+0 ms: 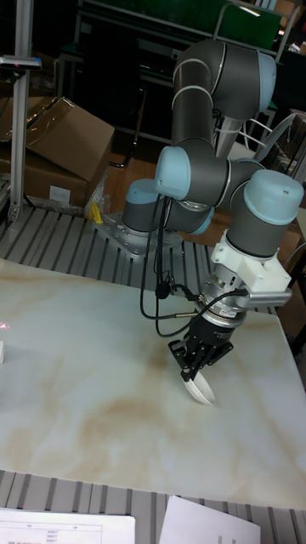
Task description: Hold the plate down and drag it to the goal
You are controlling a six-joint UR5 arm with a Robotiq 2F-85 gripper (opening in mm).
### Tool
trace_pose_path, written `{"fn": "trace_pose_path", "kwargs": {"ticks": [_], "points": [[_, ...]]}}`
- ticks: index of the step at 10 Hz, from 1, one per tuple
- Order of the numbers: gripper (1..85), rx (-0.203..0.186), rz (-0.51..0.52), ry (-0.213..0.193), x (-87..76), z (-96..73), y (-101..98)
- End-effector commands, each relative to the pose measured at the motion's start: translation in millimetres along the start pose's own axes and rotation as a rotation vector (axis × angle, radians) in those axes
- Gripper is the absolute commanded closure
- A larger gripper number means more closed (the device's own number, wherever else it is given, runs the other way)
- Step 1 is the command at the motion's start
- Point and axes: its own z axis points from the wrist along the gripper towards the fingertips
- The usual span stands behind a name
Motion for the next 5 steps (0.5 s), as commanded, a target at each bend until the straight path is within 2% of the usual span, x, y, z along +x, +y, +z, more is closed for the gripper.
{"fn": "trace_pose_path", "kwargs": {"ticks": [1, 3, 4, 5], "points": [[84.3, 0.0, 0.041, 0.004, 4.4, -1.7, -4.0], [84.3, -0.002, -0.002, -0.012, 1.9, -1.1, -6.4], [84.3, 0.039, -0.061, -0.005, 9.6, 0.8, -27.7], [84.3, 0.058, -0.105, 0.004, 23.0, 2.9, -47.9]]}}
